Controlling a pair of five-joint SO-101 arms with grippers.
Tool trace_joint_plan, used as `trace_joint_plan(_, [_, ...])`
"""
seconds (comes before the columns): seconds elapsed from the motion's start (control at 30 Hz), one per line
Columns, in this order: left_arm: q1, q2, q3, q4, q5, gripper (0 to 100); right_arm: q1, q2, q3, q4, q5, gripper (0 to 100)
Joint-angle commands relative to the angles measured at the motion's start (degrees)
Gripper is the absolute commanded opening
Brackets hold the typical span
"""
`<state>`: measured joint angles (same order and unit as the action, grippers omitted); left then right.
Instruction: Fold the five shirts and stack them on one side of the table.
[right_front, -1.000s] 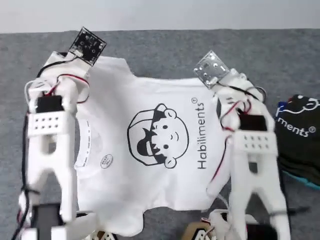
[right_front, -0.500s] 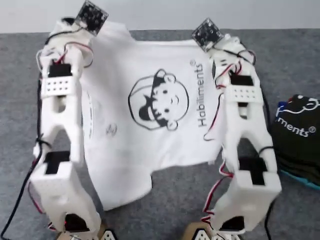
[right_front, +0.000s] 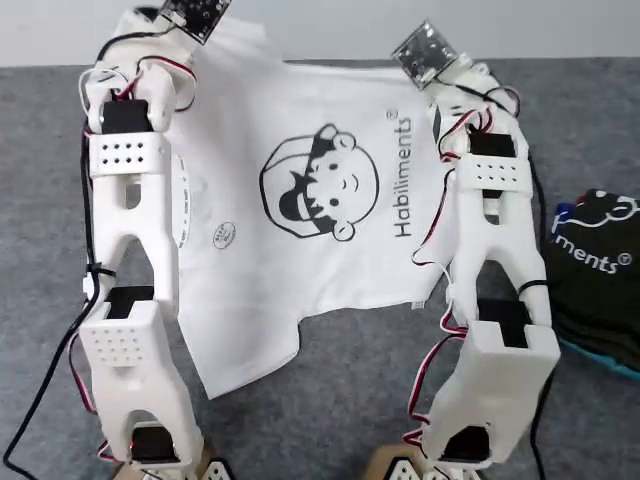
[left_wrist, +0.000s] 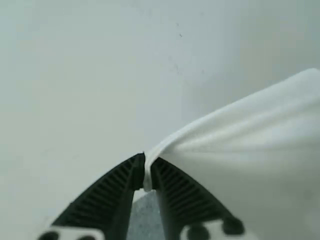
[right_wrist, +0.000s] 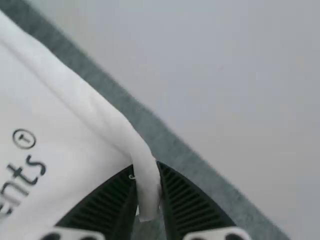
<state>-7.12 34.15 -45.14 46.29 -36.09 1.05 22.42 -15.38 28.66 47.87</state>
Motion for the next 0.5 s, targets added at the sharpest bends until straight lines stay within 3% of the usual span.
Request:
trace_joint_plan(0.0, [0.35, -2.73, -4.79, 16.26, -0.79, 0, 0.92, -3.91, -3.78, 9.98, 3.25, 0.9])
trace_joint_plan(0.2, [0.18, -2.99, -9.1, 36.84, -0.79, 0, 1.36, -6.55, -3.78, 22.29, 3.78, 0.9])
trace_joint_plan(0.47, [0.88, -2.9, -9.54, 50.02, -4.31, 0, 1.19, -7.25, -3.78, 31.87, 6.24, 0.9])
